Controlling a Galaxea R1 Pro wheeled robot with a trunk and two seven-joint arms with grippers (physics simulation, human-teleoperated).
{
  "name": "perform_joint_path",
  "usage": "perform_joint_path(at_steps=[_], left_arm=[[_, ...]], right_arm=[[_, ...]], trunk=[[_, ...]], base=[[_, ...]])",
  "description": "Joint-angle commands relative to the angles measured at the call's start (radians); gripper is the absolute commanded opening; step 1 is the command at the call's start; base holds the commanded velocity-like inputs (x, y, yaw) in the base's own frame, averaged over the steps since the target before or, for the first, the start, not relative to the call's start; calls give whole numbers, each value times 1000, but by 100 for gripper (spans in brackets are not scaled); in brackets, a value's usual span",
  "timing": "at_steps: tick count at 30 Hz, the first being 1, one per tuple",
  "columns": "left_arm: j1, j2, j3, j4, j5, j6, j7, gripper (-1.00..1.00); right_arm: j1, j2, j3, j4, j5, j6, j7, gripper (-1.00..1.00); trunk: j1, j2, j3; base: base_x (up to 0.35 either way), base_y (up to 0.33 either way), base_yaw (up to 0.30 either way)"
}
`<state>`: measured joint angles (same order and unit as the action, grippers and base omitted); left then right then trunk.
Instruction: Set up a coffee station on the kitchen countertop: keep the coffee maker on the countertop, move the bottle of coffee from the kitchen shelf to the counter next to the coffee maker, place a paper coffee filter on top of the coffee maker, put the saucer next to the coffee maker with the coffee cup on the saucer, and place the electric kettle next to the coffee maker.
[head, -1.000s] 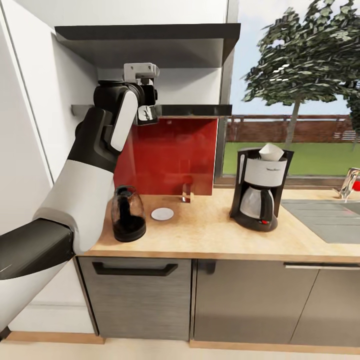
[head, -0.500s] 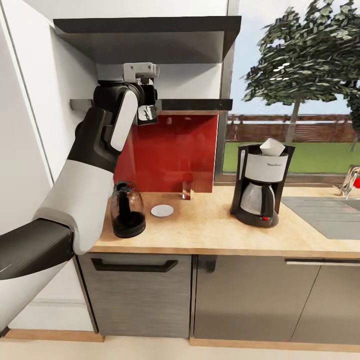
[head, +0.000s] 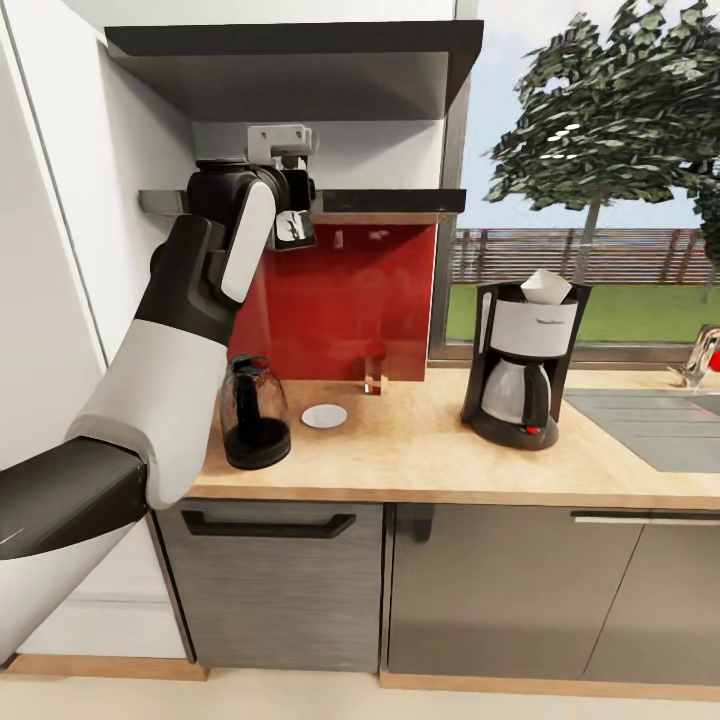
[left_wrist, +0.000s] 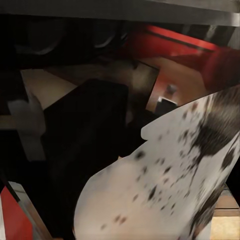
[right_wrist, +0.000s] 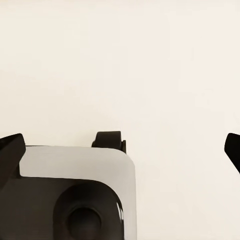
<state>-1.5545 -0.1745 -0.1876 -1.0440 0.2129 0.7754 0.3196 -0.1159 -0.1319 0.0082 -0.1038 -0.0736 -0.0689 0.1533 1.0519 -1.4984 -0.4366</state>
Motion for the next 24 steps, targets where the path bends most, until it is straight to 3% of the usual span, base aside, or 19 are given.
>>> perform_joint_path(at_steps=[1,8,15,21,24], left_arm=[[-1,0,-1,-1,10,3,9,-100],[23,0,-4,-1,11,2,7,-100],[40,0,-5,0,18,2,6,-100],[59,0,-20,0,75,-1,6,-100],[73,0,-59,0,96,-3,8,-100]], right_arm=[[-1,0,1,1,-8,-3,5,100],[-1,-2,1,1,-8,-3,5,100],[-1,-2,1,1,-8,-3,5,100],[-1,-2,1,1,-8,-3,5,100],[-1,-2,1,1,-8,-3,5,100]], trunk=[[0,-1,-1],[0,-1,-1],[0,-1,-1],[0,-1,-1],[0,-1,-1]], base=[[0,0,0],[-4,-1,-168],[-176,-102,-247],[-262,-157,-128],[-268,-161,-38]])
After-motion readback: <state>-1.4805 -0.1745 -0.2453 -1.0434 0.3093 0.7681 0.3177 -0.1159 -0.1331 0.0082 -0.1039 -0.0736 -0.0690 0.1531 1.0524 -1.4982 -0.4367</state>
